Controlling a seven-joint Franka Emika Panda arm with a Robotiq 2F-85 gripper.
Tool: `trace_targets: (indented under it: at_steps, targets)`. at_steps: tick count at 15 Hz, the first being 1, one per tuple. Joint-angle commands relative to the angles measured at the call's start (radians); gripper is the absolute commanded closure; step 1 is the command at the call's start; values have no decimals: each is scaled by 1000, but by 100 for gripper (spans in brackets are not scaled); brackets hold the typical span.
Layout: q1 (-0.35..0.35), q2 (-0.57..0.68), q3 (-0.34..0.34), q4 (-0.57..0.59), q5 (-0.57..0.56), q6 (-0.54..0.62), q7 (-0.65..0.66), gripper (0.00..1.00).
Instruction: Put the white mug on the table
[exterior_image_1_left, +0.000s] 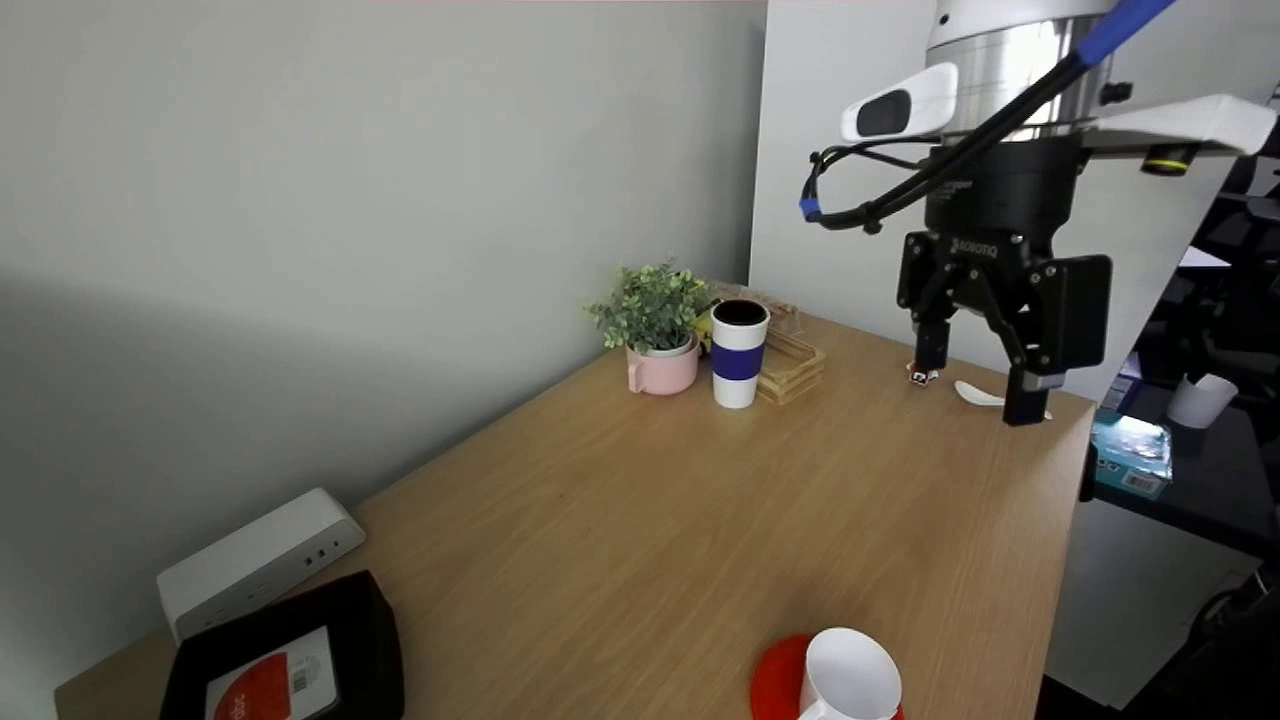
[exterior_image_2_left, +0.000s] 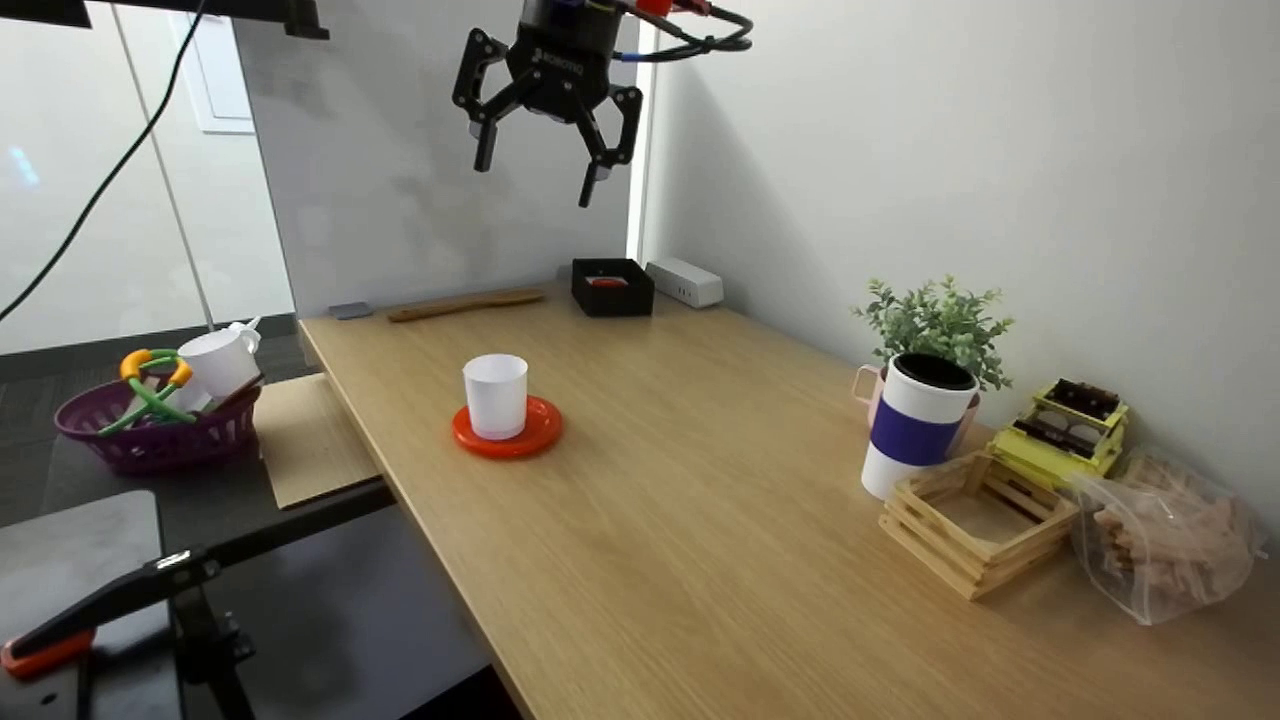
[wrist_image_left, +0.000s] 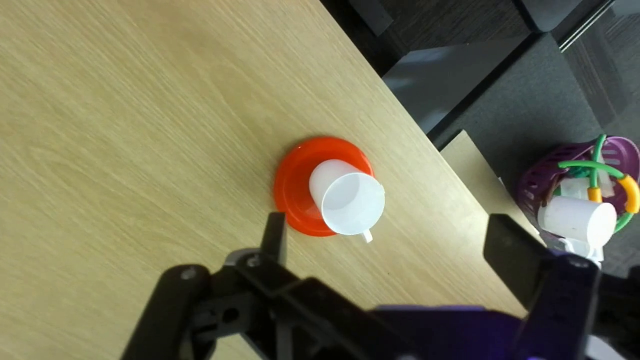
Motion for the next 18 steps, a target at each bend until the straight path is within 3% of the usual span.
trace_targets:
  at_steps: [1,4,5,13,18]
  targets:
    - [-45,124,46,134,20,-104,-54,0]
    - [-57,206,74,231,0,-224,-67,0]
    - [-57,141,75,142,-6,-140,-32,0]
    - [-64,176,90,171,-3,-139,-38,0]
    - [-59,227,116,174,21,-66,-23,0]
